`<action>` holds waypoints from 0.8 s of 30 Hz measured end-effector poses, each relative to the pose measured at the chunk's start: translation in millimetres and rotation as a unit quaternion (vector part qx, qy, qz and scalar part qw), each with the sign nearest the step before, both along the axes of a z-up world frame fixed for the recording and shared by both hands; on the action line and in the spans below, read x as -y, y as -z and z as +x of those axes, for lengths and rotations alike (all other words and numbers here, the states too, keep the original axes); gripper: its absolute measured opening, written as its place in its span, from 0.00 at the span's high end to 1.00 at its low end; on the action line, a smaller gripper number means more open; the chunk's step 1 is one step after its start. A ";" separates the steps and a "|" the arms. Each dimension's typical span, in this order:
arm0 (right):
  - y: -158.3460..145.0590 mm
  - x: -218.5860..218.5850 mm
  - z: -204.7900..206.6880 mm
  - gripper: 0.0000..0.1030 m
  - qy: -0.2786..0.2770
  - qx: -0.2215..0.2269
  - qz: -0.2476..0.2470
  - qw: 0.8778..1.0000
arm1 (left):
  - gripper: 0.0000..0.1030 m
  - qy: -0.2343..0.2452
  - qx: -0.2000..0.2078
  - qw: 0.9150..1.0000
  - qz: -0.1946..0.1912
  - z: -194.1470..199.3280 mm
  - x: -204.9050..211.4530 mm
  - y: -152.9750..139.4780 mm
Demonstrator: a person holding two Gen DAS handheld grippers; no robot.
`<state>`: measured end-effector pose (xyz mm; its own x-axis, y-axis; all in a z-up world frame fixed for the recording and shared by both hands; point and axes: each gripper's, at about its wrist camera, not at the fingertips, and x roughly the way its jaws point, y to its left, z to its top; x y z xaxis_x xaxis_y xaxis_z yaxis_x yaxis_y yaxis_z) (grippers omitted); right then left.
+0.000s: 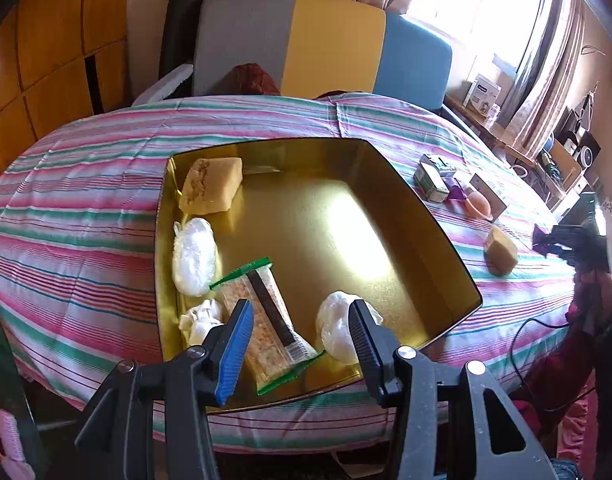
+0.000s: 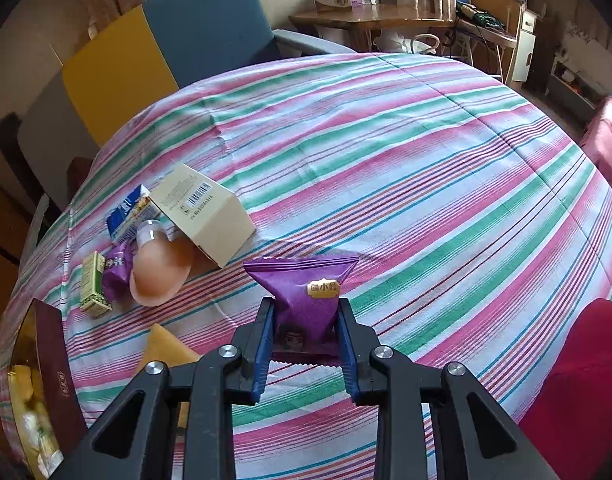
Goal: Organize objects
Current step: 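Carry the purple pouch over the gold tray and open the right gripper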
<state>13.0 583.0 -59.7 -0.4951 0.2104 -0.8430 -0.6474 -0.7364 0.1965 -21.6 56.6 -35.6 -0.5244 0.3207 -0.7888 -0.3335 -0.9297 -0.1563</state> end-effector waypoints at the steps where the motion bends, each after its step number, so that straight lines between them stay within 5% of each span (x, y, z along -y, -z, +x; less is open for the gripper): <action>1: -7.6 4.9 1.7 0.71 -0.007 -0.009 0.004 1.000 | 0.52 -0.001 -0.003 1.000 -0.003 0.0 0.2 0.1; 8: -70.4 73.6 -12.7 0.71 -0.112 -0.075 0.019 0.991 | 0.52 -0.006 0.003 1.000 0.002 -1.6 4.4 5.5; 13: -99.2 171.4 -47.3 0.71 -0.250 -0.097 0.023 0.963 | 0.52 -0.037 0.011 0.999 0.021 -6.4 23.3 6.6; 18: -81.9 273.6 -82.8 0.71 -0.372 -0.072 0.011 0.926 | 0.52 -0.062 0.013 0.998 0.028 -9.4 43.9 8.8; 24: -20.0 365.1 -118.4 0.71 -0.449 0.001 -0.002 0.893 | 0.52 -0.079 0.025 0.996 0.034 -10.7 60.6 17.1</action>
